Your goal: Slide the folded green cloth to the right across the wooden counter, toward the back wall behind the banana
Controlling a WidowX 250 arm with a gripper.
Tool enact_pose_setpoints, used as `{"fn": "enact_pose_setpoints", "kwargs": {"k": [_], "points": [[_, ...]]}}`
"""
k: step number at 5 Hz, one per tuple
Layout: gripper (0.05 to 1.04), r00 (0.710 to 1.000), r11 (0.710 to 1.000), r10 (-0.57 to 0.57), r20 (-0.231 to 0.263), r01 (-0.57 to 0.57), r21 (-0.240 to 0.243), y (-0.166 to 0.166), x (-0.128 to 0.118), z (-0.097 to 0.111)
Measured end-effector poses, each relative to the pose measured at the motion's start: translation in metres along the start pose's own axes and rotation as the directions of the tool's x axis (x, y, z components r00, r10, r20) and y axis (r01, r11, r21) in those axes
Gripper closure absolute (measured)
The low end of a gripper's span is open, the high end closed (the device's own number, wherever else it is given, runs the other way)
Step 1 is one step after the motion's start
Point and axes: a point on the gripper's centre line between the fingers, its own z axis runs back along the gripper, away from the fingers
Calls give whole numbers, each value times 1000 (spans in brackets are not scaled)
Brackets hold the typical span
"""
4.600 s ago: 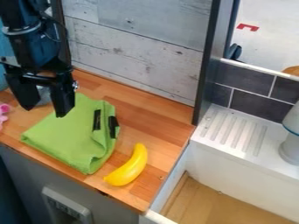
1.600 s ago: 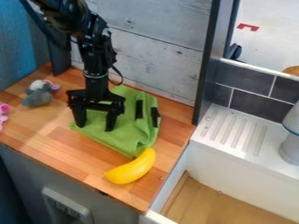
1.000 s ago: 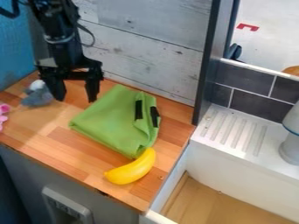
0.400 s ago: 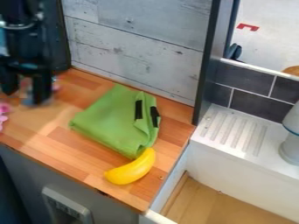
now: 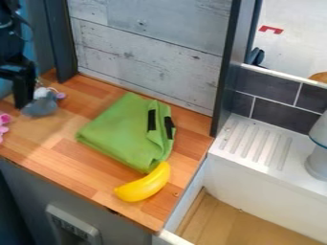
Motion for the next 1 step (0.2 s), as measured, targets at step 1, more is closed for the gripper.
{"fn": "enact_pose_setpoints", "kwargs": {"k": [1], "points": [[83,1000,1000,0,0,0,0,0,0,0]]}}
